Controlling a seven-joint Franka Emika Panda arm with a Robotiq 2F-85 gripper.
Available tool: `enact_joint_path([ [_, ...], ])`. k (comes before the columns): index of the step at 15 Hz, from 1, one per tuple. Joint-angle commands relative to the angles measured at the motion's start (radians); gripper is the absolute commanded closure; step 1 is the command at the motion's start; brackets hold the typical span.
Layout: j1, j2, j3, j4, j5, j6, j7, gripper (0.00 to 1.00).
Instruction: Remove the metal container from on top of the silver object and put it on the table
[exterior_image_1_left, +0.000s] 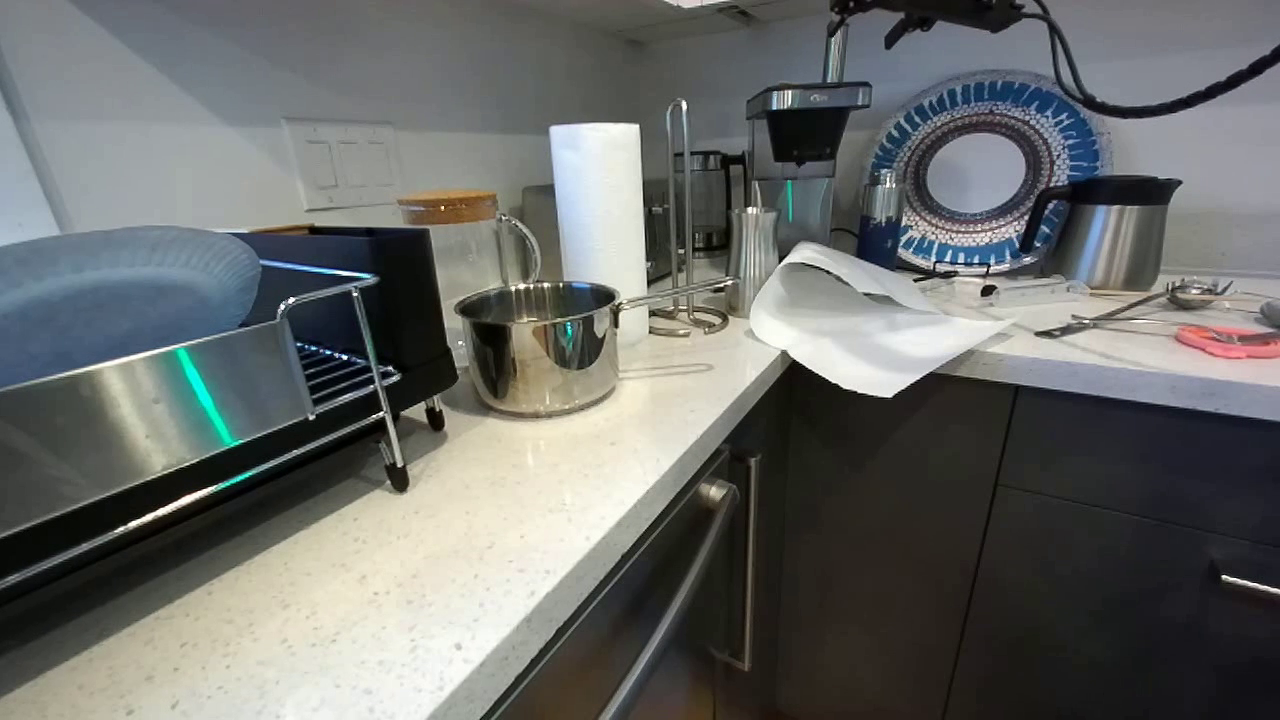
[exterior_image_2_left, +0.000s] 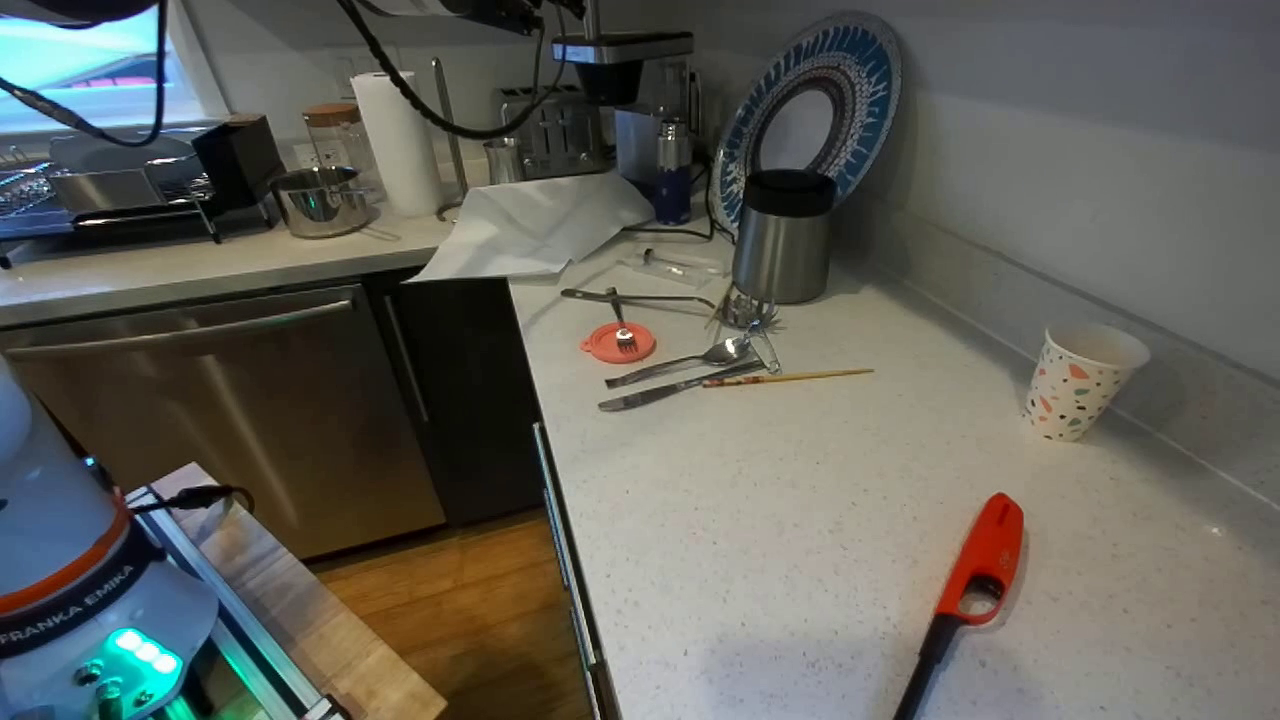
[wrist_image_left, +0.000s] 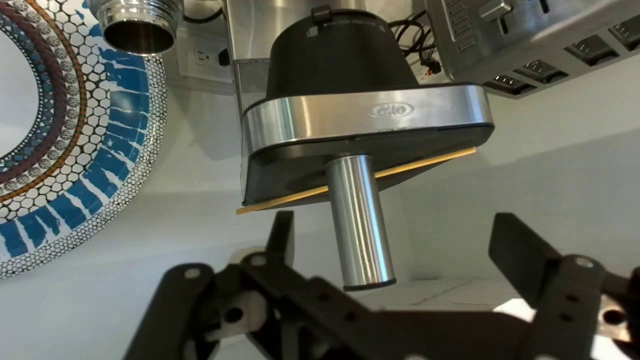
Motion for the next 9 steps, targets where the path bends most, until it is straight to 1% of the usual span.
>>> enact_joint_path([
  [1, 0.008, 0.001, -0.01, 0.007, 0.016, -0.004, -0.013, 0.0],
  [6, 0.009, 0.001, -0.011, 0.009, 0.016, -0.004, -0.013, 0.0],
  [9, -0.004, 0.048, -0.006, 0.089, 0.018, -0.007, -0.045, 0.0],
])
